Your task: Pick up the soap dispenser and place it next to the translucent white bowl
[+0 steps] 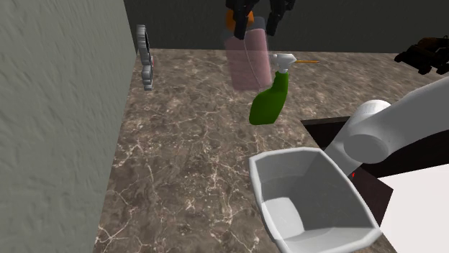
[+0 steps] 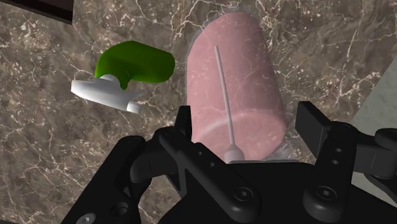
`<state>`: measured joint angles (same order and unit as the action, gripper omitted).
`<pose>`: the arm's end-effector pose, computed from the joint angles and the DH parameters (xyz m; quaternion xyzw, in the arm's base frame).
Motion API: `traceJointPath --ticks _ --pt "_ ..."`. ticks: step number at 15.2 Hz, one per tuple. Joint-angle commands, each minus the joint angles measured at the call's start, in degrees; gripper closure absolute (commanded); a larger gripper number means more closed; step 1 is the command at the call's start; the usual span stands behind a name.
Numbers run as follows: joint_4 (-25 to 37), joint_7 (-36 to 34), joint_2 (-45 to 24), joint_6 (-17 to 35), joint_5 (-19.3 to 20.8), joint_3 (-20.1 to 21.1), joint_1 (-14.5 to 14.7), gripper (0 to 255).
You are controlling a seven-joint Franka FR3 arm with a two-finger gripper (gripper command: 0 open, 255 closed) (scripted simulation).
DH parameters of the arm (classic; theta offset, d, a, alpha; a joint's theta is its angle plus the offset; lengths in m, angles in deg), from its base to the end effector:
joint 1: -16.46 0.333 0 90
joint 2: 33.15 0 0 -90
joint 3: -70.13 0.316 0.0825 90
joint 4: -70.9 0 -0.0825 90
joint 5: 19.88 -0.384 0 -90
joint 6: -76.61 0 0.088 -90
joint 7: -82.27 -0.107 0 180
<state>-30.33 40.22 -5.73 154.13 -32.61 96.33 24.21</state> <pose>0.2732 0.2906 0.7098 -0.9977 0.0672 -0.0031 0.0096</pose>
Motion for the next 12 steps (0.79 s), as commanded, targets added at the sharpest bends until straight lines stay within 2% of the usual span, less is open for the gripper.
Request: traceJointPath --ticks 1,12 --pt "-2.28 0.23 0.85 1.52 -0.28 0.02 0.18 255" --pt "-13.8 1.51 4.49 9.51 -1.64 0.37 1.06 255"
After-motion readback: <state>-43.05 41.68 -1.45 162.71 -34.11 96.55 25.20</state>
